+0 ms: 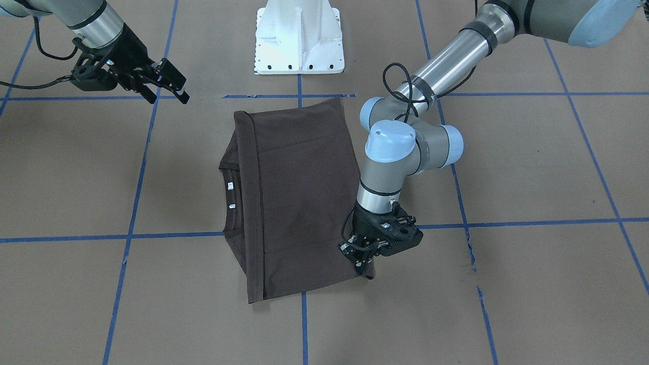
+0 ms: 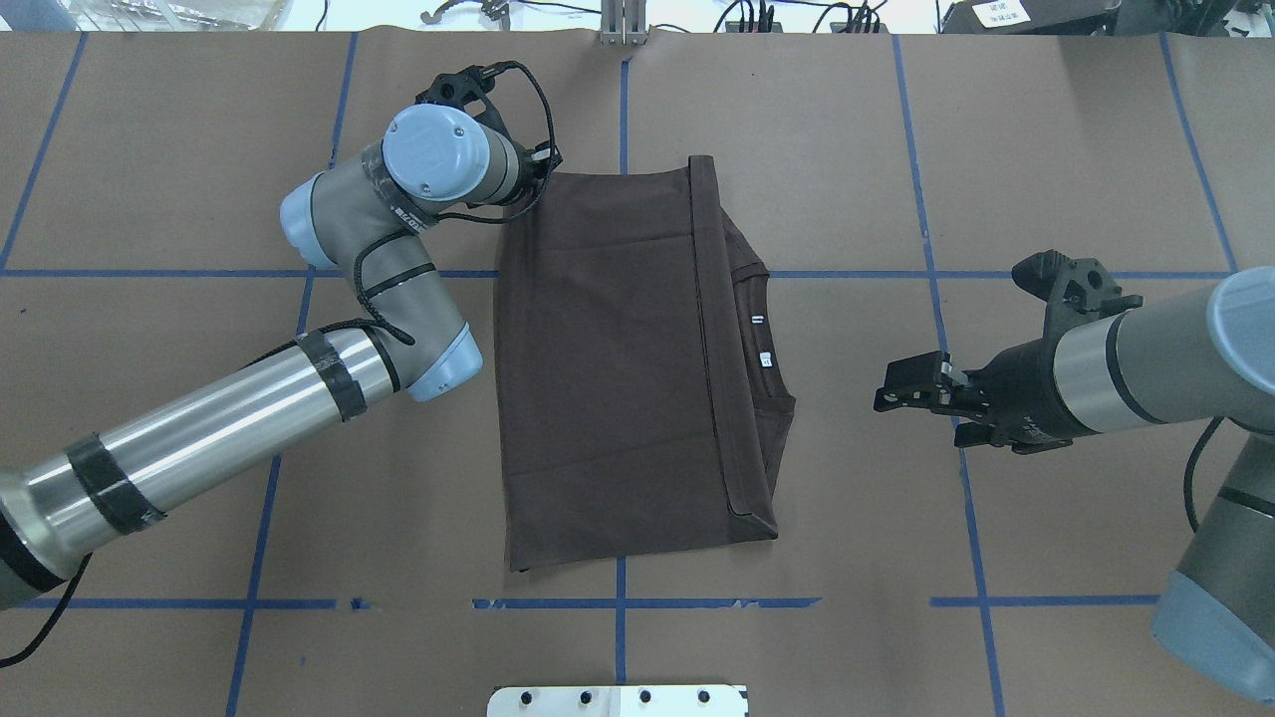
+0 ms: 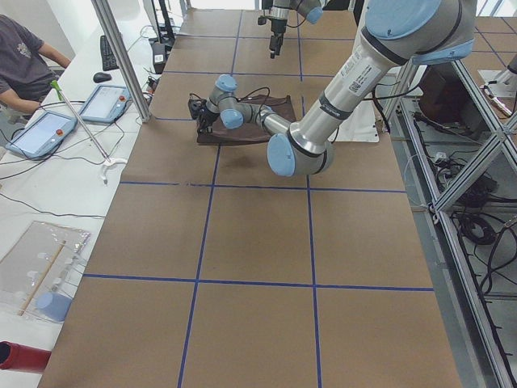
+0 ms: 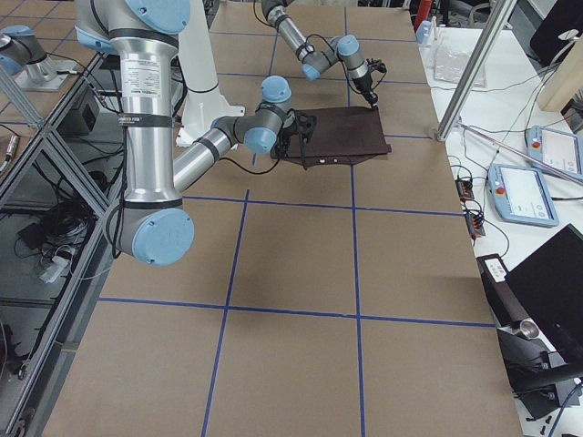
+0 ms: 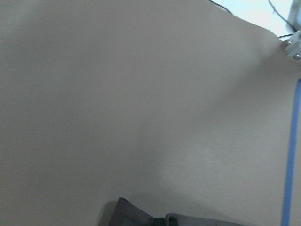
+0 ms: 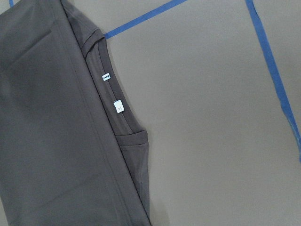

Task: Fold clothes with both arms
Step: 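Fold the shirt with the left gripper toward the right gripper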

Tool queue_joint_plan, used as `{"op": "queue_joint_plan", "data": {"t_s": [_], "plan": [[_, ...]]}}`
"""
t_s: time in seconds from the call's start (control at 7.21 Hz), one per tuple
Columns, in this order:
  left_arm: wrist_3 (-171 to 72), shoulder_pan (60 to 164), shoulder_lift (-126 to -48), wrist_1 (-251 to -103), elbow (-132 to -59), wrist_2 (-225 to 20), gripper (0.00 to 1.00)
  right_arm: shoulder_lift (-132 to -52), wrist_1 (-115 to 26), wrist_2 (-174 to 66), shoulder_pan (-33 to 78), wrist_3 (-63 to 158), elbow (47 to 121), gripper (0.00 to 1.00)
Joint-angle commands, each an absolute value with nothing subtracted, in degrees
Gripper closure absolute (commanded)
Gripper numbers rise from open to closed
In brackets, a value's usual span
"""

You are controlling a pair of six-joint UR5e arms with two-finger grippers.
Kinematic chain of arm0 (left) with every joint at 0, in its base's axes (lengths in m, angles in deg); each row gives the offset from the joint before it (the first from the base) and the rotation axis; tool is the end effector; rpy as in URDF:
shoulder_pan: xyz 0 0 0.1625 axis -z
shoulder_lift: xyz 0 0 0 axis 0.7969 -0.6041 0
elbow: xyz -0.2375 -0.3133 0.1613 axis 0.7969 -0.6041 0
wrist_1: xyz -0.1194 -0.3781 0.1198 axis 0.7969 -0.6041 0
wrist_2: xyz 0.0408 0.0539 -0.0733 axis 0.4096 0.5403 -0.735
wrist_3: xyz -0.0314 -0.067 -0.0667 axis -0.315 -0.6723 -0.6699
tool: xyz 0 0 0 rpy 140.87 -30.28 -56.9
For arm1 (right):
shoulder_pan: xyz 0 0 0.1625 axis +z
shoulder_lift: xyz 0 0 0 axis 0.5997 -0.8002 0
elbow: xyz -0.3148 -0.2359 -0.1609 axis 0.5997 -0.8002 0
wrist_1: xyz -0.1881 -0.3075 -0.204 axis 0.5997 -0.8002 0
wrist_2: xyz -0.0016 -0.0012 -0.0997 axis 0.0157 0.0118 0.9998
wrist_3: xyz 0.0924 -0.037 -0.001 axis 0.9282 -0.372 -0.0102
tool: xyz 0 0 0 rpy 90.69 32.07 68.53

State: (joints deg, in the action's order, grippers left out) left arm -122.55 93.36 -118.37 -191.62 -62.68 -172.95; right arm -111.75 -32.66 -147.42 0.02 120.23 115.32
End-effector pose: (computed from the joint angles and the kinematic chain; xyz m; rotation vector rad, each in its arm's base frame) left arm 0.5510 -0.6420 0.2687 0.3585 1.0024 -0.5905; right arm -0.3085 -0.3432 0.3219 -0.0597 -1.1058 0.3255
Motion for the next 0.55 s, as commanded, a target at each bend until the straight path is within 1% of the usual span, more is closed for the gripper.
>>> {"op": "queue_joint_plan", "data": {"t_s": [0.0, 0.14, 0.28, 0.42], "plan": [[-120.6, 94.5, -119.3, -194.3, -59.5, -172.4, 1.00, -111.7, -32.7, -147.3, -0.2, 120.3, 115.3, 0.00], [-118.0, 94.6, -119.0, -194.2, -58.8, -171.8, 0.01, -110.9, -33.0, -147.3, -0.3, 120.3, 114.9, 0.00], [-115.8, 96.6, -119.2, -194.0, -59.8, -172.4, 0.00, -110.8, -33.2, -147.0, -0.5, 120.0, 114.0, 0.00], [-115.4, 98.2, -119.0, -191.8, -63.3, -175.4, 0.00, -110.6, -33.3, -145.8, -1.0, 119.7, 112.9, 0.00]]}}
